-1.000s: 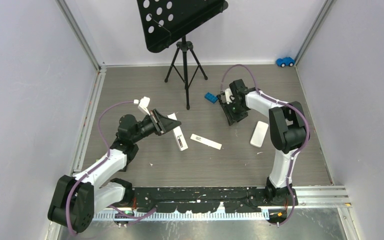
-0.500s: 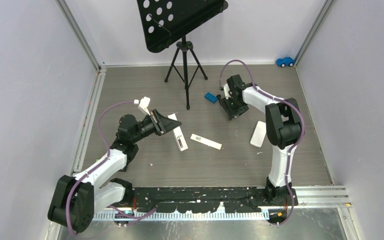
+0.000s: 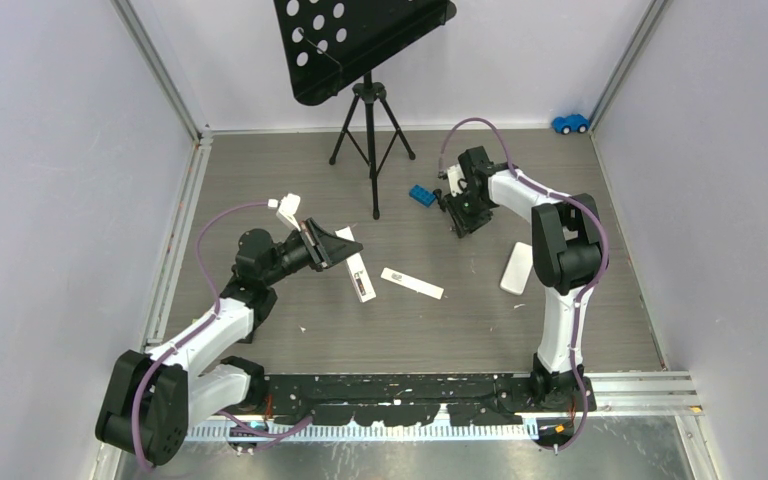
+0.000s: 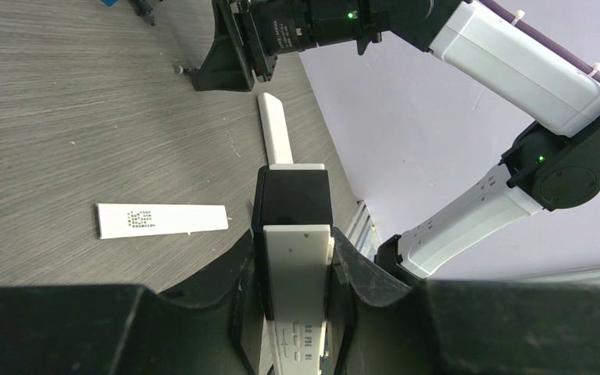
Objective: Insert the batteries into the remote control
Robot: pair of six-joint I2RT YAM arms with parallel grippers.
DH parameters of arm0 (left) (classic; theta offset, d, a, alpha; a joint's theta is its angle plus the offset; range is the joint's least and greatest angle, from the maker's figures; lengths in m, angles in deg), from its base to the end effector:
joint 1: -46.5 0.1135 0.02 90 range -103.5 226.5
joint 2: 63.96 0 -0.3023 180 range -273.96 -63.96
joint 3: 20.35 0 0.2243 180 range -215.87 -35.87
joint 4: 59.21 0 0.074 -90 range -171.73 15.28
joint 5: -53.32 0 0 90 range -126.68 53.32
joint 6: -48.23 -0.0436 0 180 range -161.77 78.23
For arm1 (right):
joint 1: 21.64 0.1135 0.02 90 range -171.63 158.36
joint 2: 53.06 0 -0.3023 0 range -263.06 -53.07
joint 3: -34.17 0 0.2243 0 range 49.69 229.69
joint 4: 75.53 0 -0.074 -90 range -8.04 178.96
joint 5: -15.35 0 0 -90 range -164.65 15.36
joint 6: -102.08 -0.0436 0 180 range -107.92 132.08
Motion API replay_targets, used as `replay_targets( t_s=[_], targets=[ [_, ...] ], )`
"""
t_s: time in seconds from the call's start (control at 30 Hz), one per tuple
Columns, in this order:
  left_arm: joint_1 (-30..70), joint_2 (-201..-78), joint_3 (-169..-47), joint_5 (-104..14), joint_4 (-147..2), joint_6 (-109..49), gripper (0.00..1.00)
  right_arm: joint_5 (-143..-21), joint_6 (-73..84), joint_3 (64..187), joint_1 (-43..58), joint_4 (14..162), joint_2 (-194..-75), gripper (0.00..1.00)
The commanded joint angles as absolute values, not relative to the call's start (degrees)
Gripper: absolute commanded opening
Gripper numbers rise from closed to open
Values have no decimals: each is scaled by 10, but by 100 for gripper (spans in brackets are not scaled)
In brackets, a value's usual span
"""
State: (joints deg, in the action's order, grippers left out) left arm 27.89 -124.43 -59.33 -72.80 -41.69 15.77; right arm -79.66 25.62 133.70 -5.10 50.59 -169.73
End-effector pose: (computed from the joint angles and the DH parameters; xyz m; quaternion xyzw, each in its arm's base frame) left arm 0.1706 -0.0846 0.2868 -0.0322 0.7259 -0.5784 0.3708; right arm 0.3902 0.1199 0.2065 -0.2627 0.9497 0.0474 0.1635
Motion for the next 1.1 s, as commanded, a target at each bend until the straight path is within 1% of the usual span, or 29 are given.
replay_targets(
  t_s=[0.0,0.1,0.13,0.23,0.33,0.47,0.77,0.83,0.87,1.0,1.07],
  targets=[
    [283,-1240,-619,-737,-400,146,0,-834,228,1348,-48,504,-1708,37],
    [283,-1243,-619,-736,-399,144,0,-834,189,1348,-48,507,-1695,37],
    [283,-1244,-620,-736,-398,146,0,-838,185,1349,-48,504,-1692,38],
    [283,-1246,-619,-737,-397,146,0,-831,190,1335,-47,519,-1673,51],
    [283,-1247,-619,-737,-397,146,0,-806,222,1325,-44,532,-1663,56],
    [283,-1252,-620,-737,-392,146,0,-751,274,1336,-37,540,-1684,57],
    [283,-1265,-625,-745,-379,156,0,-794,323,1384,-34,536,-1728,57],
    [283,-1265,-626,-745,-380,156,0,-806,323,1395,-32,529,-1735,54],
    [283,-1265,-627,-745,-380,156,0,-809,321,1400,-31,524,-1738,51],
    [283,-1264,-627,-742,-381,155,0,-805,306,1395,-28,524,-1739,25],
    [283,-1267,-628,-743,-381,155,0,-792,287,1392,-27,529,-1738,9]
  ],
)
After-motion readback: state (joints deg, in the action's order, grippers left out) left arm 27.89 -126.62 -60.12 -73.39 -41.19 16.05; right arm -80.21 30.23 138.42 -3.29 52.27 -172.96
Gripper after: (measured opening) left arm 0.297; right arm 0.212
